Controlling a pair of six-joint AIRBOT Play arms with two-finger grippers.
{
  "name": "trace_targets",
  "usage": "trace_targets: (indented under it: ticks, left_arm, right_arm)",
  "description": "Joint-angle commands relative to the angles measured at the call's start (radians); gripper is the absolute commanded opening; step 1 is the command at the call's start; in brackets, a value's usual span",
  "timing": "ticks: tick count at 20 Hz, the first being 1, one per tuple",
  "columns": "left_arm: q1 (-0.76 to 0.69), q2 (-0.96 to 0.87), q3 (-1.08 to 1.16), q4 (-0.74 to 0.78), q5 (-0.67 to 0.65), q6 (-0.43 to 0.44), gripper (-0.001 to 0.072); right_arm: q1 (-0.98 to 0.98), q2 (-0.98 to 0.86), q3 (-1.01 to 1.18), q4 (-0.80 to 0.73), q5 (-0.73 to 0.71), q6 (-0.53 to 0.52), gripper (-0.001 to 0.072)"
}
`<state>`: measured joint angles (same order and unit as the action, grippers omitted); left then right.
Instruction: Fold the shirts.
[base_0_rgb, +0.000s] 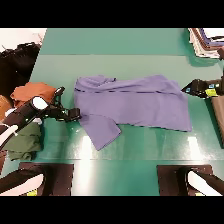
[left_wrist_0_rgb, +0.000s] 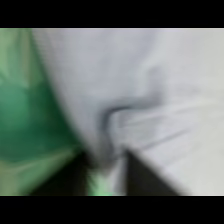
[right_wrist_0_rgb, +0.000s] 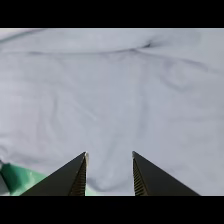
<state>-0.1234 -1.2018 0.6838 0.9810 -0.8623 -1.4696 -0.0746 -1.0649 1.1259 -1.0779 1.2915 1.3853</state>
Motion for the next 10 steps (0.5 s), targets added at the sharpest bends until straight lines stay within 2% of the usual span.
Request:
trace_targets:
  ticks: [1, 5, 6, 7, 8, 10]
  left_arm:
    - [-0.002, 0.003, 0.04, -0.021, 0.014, -0.007, 0.0024]
    - [-0.003, 0.003, 0.154, -0.02, -0.049, 0.027, 0.0024]
    - [-0.003, 0.003, 0.172, -0.02, -0.057, 0.038, 0.0024]
    - [-0.003, 0.003, 0.185, -0.02, -0.058, 0.038, 0.0024]
    - [-0.003, 0.003, 0.19, -0.02, -0.053, 0.038, 0.0024]
    - [-0.003, 0.003, 0.19, -0.02, -0.043, 0.038, 0.0024]
  right_arm:
    - [-0.06, 0.023, -0.024, -0.023, 0.095, 0.001, 0.0335]
    - [-0.287, 0.101, -0.242, -0.025, 0.121, 0.001, 0.0337]
    - [-0.354, 0.122, -0.309, -0.025, 0.116, 0.0, 0.0422]
    - [-0.428, 0.136, -0.379, -0.024, 0.115, 0.0, 0.0612]
    - [-0.493, 0.138, -0.437, -0.023, 0.115, 0.0, 0.062]
    - [-0.603, 0.122, -0.537, -0.013, 0.105, -0.001, 0.051]
